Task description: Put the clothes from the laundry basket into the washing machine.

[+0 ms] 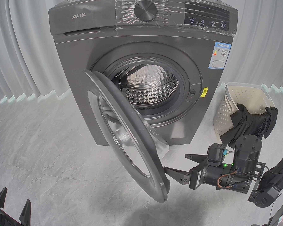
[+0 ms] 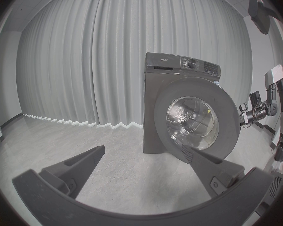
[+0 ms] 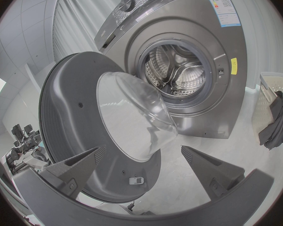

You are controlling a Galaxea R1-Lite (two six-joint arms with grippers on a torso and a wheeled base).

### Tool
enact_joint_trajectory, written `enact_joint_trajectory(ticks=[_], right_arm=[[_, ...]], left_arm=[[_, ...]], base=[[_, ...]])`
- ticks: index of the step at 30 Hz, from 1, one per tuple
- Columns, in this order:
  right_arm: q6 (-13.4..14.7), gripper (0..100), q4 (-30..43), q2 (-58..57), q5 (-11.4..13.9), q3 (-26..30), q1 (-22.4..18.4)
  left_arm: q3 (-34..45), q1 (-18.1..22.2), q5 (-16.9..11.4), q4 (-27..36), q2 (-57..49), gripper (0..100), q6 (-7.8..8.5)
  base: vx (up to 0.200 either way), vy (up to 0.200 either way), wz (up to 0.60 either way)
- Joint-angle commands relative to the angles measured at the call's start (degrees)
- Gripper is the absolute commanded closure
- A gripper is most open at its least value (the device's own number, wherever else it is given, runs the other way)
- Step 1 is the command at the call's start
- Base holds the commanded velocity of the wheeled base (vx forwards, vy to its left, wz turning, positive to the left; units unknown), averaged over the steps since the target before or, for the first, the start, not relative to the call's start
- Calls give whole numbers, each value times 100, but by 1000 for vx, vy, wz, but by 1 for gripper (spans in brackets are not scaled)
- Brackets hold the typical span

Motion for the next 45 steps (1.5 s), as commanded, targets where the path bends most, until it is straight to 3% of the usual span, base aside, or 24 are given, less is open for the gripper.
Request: enact_joint_trajectory(ticks=[1,4,7,9,16,24,34,39,45], right_arm=[[5,0,-2,43,-78,-41,50],[14,0,16,87,-174,-243,-21],[23,0,113,394,-737,-762,-337],[14,0,113,658,-948,-1043,-513],[5,0,490,1150,-948,-1755,-1049],[23,0,376,1467,-948,-1702,-926],[32,0,341,1431,-939,-1474,-416],[84,0,130,1414,-772,-1606,-469],[76,0,227,1554,-763,-1834,-469]], left_arm=[[101,1,1,0,-101,0,-4],[101,1,1,0,-101,0,5],[101,1,1,-9,-101,0,-4],[101,1,1,0,-101,0,-4],[101,1,1,-9,-101,0,-4],[101,1,1,-9,-101,0,-21],[101,1,1,-9,-101,0,-21],[101,1,1,-9,-101,0,-4],[101,1,1,-9,-101,0,-13]], base=[[0,0,0],[0,0,0],[0,0,0],[0,0,0],[0,0,0],[0,0,0],[0,0,0],[0,0,0],[0,0,0]])
